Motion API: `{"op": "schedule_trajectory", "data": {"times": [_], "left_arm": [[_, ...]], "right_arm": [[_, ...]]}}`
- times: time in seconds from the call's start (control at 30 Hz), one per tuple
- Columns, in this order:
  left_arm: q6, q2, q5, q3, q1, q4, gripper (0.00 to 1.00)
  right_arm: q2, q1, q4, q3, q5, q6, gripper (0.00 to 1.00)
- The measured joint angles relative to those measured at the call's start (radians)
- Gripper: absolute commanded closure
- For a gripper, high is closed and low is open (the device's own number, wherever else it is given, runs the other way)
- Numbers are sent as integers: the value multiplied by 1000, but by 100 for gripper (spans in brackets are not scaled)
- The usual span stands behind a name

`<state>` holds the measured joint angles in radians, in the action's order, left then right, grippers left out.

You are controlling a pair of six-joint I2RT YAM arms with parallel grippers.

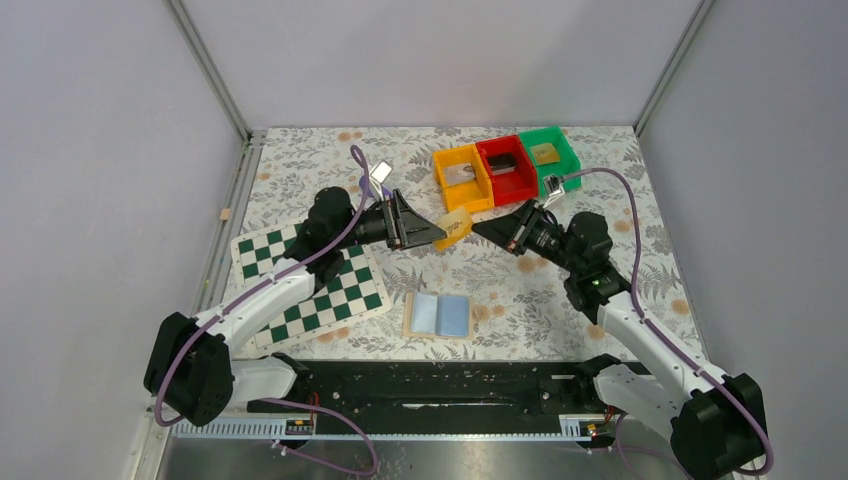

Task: Take the credit cards out of the card holder
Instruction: Place the credit card in the storage box.

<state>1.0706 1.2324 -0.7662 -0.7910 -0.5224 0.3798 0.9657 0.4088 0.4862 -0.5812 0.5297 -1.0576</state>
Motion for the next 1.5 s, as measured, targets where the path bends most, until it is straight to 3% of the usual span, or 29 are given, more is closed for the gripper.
{"op": "schedule_trajectory", "data": {"times": [0.17,0.2,0.47,0.63,1.07,1.5], "left_arm": [[-108,-37,43,-1,4,-157,3],[-139,-52,54,-2,5,-200,1],[-411,-169,153,-69,7,-559,1],[-531,-215,212,-79,6,-692,1],[-649,-203,279,-57,6,-806,1],[-657,-154,285,-57,6,-824,1]], "right_arm": [[7,-63,-102,-65,6,89,100],[12,-97,-109,-80,17,103,100],[152,-456,-237,-255,99,311,100],[354,-575,-294,-410,102,440,100],[1004,-637,-317,-877,127,586,100],[1278,-645,-278,-1128,145,615,100]]}}
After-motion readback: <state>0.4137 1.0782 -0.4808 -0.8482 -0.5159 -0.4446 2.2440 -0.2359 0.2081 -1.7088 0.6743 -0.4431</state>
